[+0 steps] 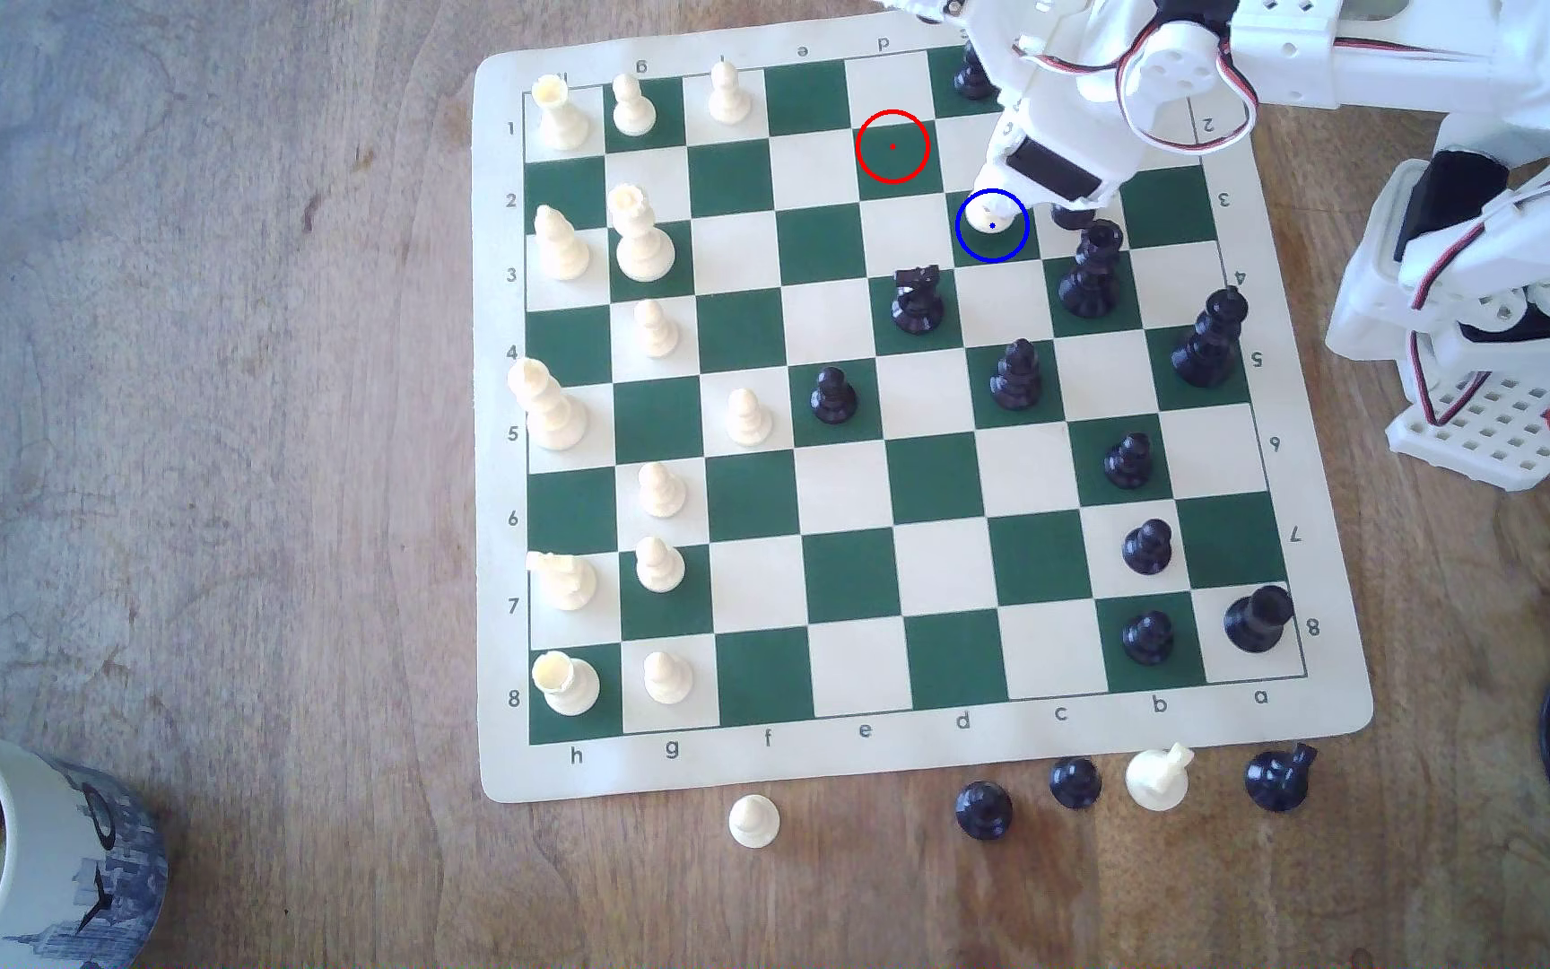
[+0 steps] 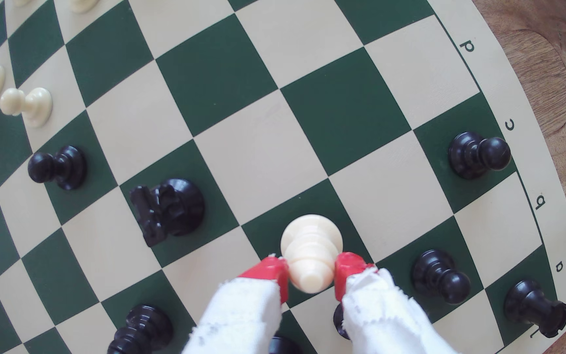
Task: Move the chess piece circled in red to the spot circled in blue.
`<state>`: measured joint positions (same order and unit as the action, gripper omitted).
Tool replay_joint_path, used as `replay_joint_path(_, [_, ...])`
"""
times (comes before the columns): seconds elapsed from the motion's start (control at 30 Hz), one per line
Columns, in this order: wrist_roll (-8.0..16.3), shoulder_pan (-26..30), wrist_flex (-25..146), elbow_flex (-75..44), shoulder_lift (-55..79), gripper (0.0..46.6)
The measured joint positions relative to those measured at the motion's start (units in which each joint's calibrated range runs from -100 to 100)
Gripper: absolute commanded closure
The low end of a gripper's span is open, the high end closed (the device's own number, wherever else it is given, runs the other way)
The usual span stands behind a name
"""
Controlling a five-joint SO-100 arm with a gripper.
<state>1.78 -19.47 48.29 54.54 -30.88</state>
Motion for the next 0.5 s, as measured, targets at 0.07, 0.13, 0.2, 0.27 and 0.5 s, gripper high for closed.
replay_joint_path(0.07, [0.0,0.5,-1.3,1.6,0.1,44.1])
replay_joint_path(0.13, [0.0,0.6,-2.0,1.8,0.1,44.1])
replay_joint_path(0.2, [-0.1,0.6,-2.3,1.8,0.1,44.1])
replay_joint_path(0.27, [-0.1,0.6,-2.5,1.8,0.3,44.1])
replay_joint_path(0.5, [-0.3,-0.3,-2.8,1.8,1.8,44.1])
